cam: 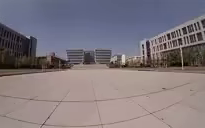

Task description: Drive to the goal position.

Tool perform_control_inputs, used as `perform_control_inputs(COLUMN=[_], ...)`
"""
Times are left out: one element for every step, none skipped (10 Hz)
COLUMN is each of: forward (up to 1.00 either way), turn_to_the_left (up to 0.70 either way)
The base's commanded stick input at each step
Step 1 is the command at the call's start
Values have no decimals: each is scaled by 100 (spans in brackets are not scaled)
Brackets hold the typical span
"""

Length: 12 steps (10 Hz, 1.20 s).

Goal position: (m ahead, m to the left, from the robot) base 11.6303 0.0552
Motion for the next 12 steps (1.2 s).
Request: perform_control_inputs(forward=[4,4,4,4,4,4,4,4,4,4,4,4], turn_to_the_left=[0,0,0,0,0,0,0,0,0,0,0,0])
